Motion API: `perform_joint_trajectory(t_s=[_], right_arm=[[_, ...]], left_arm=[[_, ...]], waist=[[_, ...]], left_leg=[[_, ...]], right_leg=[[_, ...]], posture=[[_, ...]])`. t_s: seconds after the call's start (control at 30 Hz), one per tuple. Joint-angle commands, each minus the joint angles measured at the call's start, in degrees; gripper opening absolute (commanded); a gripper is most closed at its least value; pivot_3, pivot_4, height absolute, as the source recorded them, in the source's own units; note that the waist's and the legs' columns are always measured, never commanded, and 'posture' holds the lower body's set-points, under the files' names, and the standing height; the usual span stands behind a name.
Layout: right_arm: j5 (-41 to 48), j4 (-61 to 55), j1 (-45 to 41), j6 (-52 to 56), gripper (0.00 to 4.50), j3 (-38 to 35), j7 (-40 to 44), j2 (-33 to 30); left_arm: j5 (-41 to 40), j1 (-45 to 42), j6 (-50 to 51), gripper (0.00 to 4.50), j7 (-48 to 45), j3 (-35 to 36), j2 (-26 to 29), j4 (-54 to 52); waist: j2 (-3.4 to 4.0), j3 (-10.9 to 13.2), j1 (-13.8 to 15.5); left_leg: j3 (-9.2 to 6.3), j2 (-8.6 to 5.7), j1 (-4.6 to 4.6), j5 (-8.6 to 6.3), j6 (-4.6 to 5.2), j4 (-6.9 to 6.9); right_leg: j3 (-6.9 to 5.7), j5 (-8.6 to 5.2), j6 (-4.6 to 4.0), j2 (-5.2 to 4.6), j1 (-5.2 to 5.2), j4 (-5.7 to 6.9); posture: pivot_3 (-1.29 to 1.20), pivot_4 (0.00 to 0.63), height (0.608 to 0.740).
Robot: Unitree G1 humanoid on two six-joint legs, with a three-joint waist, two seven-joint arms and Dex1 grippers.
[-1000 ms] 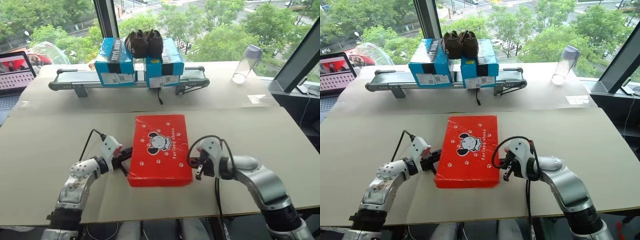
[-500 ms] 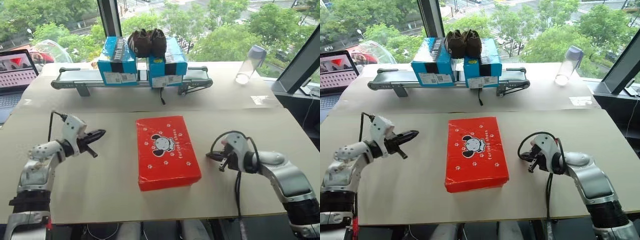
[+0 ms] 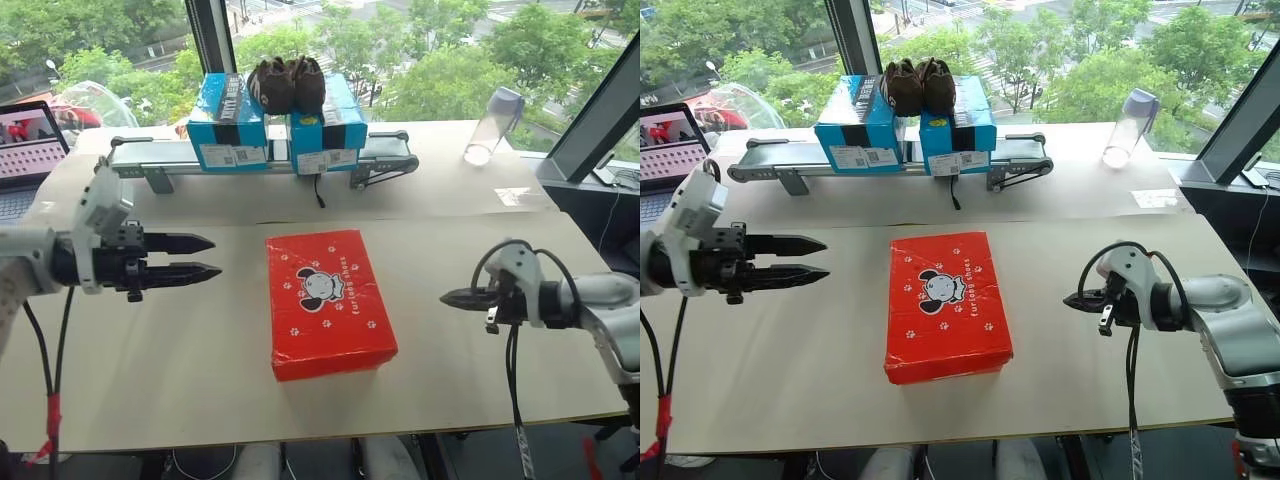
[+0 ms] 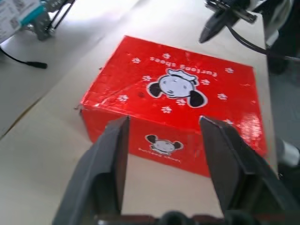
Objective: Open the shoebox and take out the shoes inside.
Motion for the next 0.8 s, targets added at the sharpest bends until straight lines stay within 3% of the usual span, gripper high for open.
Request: perform_joint_trajectory(t_s=[0.03,0.1,0.3,0.43,0.57,0.8], right_arm=[[-0.1,0.2,-2.8,-2.5,0.00,3.7,-0.5,4.4],[-0.6,-0.6,-3.2,-2.3,0.00,6.0,-0.5,6.4],[0.5,-2.2,-3.8,-1.7,0.00,9.6,0.5,9.2],[4.8,-4.0,-6.5,2.2,0.00,9.5,1.7,11.8],[12.0,-8.0,-11.6,12.2,0.00,7.6,0.5,13.3],[18.7,-6.1,-29.3,20.0,0.00,6.7,-3.8,19.9]], left_arm=[[-3.7,-5.7,3.8,4.04,-1.2,-1.9,3.6,-4.7],[-3.7,-7.8,4.5,4.45,-1.6,-2.7,5.6,-5.5],[-3.8,-12.3,5.9,4.45,-1.1,-2.7,9.2,-4.9],[-7.4,-12.5,8.6,4.45,0.4,0.6,8.6,-3.7],[-12.4,-12.9,12.1,4.45,6.5,6.0,4.6,-0.8],[-17.4,-9.8,17.1,4.45,9.6,18.0,6.7,-0.8]], waist=[[0.02,0.0,0.0],[0.10,0.1,0.0],[0.09,0.1,0.0],[0.08,0.1,-0.1],[0.10,0.1,-0.2],[0.04,0.2,-0.4]], left_leg=[[0.01,-0.02,0.00,0.00,0.00,-0.01],[0.03,-0.03,-0.03,0.00,0.00,-0.05],[0.04,0.01,-0.30,0.00,0.00,-0.06],[0.08,0.02,-0.22,0.00,0.00,-0.05],[0.09,0.09,-0.14,0.01,0.01,-0.02],[0.10,0.17,-0.33,0.01,0.00,-0.03]], right_leg=[[0.02,0.00,0.00,-0.01,0.00,-0.02],[0.04,0.00,0.00,-0.01,-0.04,-0.03],[0.08,-0.01,-0.04,0.07,-0.37,0.08],[0.12,-0.01,-0.04,0.07,-0.36,0.16],[0.18,-0.01,-0.05,0.16,-0.38,0.31],[0.27,0.01,-0.10,0.26,-0.68,0.35]], posture=[[0.00,0.150,0.740],[0.00,0.150,0.740],[0.00,0.150,0.740],[0.00,0.150,0.740],[0.00,0.150,0.740],[0.00,0.150,0.740]])
